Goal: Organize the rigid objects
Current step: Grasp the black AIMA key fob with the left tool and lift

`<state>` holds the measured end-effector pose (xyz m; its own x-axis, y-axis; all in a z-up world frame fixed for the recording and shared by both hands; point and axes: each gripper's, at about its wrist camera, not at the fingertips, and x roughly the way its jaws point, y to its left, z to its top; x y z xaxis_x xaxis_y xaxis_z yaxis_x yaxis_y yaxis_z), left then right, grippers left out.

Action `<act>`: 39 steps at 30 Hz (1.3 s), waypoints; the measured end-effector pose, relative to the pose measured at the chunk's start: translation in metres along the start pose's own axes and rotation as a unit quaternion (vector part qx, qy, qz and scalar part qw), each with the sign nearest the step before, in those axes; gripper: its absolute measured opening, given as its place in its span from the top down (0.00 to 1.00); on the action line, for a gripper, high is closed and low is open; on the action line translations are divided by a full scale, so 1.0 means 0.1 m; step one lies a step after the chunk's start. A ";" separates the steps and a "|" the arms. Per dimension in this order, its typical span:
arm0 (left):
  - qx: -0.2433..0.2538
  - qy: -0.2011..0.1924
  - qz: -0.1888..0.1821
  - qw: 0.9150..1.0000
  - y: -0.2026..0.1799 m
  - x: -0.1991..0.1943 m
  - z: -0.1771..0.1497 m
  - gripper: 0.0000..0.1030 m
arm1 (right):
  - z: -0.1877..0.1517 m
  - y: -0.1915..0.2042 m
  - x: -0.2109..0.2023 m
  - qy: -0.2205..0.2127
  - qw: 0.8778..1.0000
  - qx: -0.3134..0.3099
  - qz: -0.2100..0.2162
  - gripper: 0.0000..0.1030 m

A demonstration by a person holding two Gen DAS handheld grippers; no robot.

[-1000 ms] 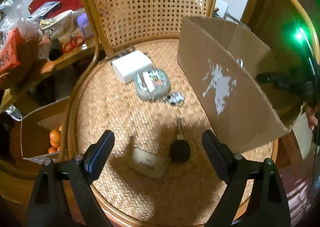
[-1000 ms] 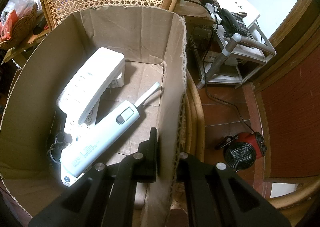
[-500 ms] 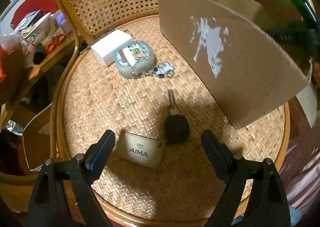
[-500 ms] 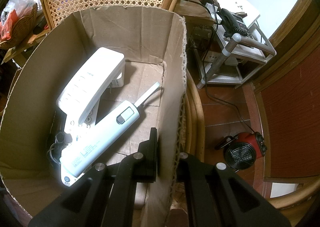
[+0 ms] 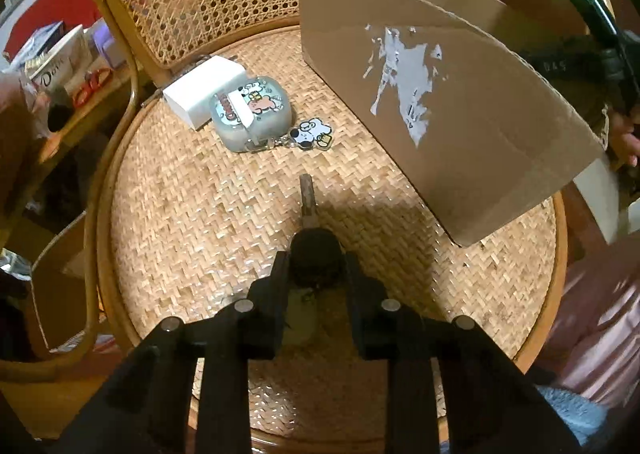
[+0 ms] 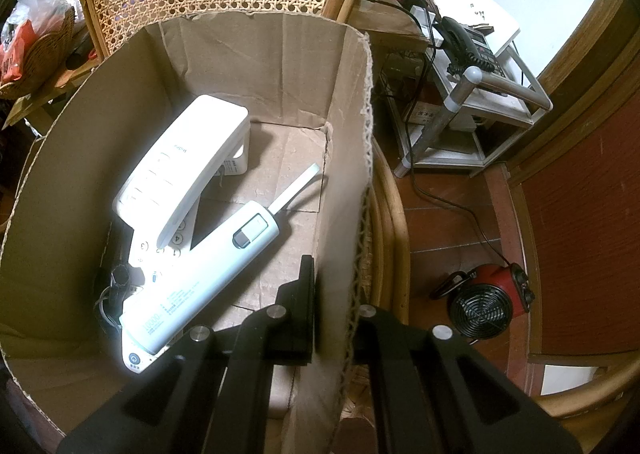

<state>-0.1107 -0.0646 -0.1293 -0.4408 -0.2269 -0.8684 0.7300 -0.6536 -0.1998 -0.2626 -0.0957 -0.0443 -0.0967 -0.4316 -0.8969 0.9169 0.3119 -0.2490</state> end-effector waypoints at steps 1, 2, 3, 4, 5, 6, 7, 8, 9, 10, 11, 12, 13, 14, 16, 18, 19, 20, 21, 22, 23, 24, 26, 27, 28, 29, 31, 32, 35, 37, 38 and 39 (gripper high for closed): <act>-0.004 -0.002 -0.003 1.000 0.02 -0.01 0.00 0.77 | 0.00 0.00 0.00 0.000 1.000 0.000 0.000 0.93; -0.011 -0.005 -0.005 1.000 0.04 -0.02 0.01 0.77 | 0.01 0.00 0.00 0.000 1.000 0.000 0.000 0.93; -0.020 -0.010 -0.007 1.000 0.07 -0.03 0.02 0.77 | 0.01 0.00 -0.01 0.000 1.000 0.000 0.000 0.93; -0.028 -0.015 -0.008 0.999 0.10 -0.05 0.02 0.77 | 0.01 0.00 0.00 0.000 1.000 0.000 0.000 0.93; -0.033 -0.019 -0.009 0.999 0.12 -0.07 0.03 0.77 | 0.01 0.00 0.00 0.000 1.000 0.000 0.000 0.93; -0.039 -0.024 -0.008 0.999 0.14 -0.09 0.03 0.77 | 0.01 0.00 0.00 0.000 1.000 -0.001 0.000 0.93; -0.048 -0.032 -0.009 0.998 0.18 -0.12 0.05 0.77 | 0.00 0.00 0.00 0.000 1.000 -0.001 0.000 0.93; -0.055 -0.037 -0.012 0.998 0.20 -0.13 0.05 0.77 | 0.00 0.00 0.00 0.000 1.000 -0.001 0.000 0.93; -0.062 -0.043 -0.013 0.997 0.22 -0.15 0.05 0.77 | 0.01 0.00 0.00 0.000 1.000 -0.001 0.000 0.93; -0.068 -0.049 -0.011 0.996 0.24 -0.18 0.06 0.77 | 0.00 0.00 0.00 0.000 1.000 -0.001 0.000 0.93; -0.070 -0.052 -0.010 0.996 0.26 -0.19 0.07 0.77 | 0.00 0.00 0.00 0.000 1.000 -0.001 0.000 0.93; -0.073 -0.056 -0.010 0.996 0.27 -0.21 0.07 0.77 | 0.00 0.00 0.00 0.000 1.000 0.000 0.000 0.93; -0.076 -0.059 -0.010 0.995 0.28 -0.22 0.07 0.77 | 0.00 0.00 0.00 0.000 1.000 -0.001 0.000 0.93; -0.079 -0.063 -0.012 0.995 0.27 -0.25 0.07 0.77 | 0.00 0.00 0.00 0.000 1.000 -0.001 0.000 0.93; -0.083 -0.070 -0.017 0.994 0.27 -0.28 0.07 0.77 | 0.00 0.00 0.00 0.000 1.000 -0.001 0.000 0.93; -0.085 -0.075 -0.019 0.993 0.29 -0.29 0.08 0.77 | 0.00 0.00 0.00 0.000 1.000 -0.001 0.000 0.93; -0.085 -0.077 -0.019 0.993 0.28 -0.31 0.07 0.77 | 0.01 0.00 0.00 0.000 1.000 -0.001 0.000 0.93; -0.087 -0.079 -0.020 0.993 0.28 -0.30 0.07 0.77 | 0.01 0.00 0.00 0.000 1.000 -0.001 0.000 0.93; -0.090 -0.080 -0.022 0.993 0.29 -0.31 0.07 0.77 | 0.00 0.00 0.00 0.000 1.000 -0.001 0.000 0.93; -0.092 -0.080 -0.024 0.992 0.30 -0.31 0.08 0.77 | 0.01 0.00 0.00 0.000 1.000 -0.001 0.000 0.93; -0.094 -0.082 -0.023 0.992 0.30 -0.32 0.08 0.77 | 0.01 0.00 0.00 0.000 1.000 -0.001 0.000 0.93; -0.097 -0.086 -0.022 0.991 0.30 -0.33 0.08 0.77 | 0.01 0.00 0.00 0.000 1.000 -0.002 0.000 0.93; -0.105 -0.094 -0.024 0.990 0.32 -0.38 0.09 0.77 | 0.00 0.00 0.00 0.000 1.000 -0.001 0.000 0.93; -0.107 -0.097 -0.024 0.989 0.33 -0.39 0.10 0.77 | 0.00 0.00 0.00 0.000 1.000 -0.002 0.000 0.93; -0.110 -0.104 -0.021 0.988 0.34 -0.43 0.11 0.77 | 0.00 0.00 0.00 0.000 1.000 -0.002 0.000 0.93; -0.111 -0.110 -0.016 0.988 0.34 -0.47 0.12 0.77 | 0.00 0.00 -0.01 0.000 1.000 -0.002 0.000 0.93; -0.106 -0.121 0.001 0.987 0.34 -0.54 0.15 0.77 | 0.00 0.00 0.00 0.000 1.000 -0.003 0.000 0.93; -0.106 -0.127 0.011 0.986 0.33 -0.57 0.16 0.77 | 0.00 0.00 0.00 0.000 1.000 -0.003 0.000 0.93; -0.105 -0.142 0.024 0.984 0.33 -0.66 0.23 0.77 | 0.01 0.01 0.00 0.000 1.000 -0.002 0.000 0.93; -0.107 -0.154 0.026 0.982 0.32 -0.73 0.27 0.77 | 0.00 0.01 0.00 -0.001 1.000 -0.003 0.000 0.93; -0.107 -0.160 0.027 0.981 0.31 -0.77 0.28 0.77 | 0.01 0.00 0.00 0.000 1.000 -0.003 0.000 0.93; -0.106 -0.166 0.028 0.980 0.30 -0.82 0.30 0.77 | 0.01 0.00 0.00 0.000 1.000 -0.003 0.000 0.93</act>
<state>-0.0682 -0.0874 -0.0508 -0.5168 -0.5033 -0.6926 0.8346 -0.4765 -0.2765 -0.2619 -0.0965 -0.0439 -0.0970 -0.4323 -0.8965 0.9148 0.3161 -0.2514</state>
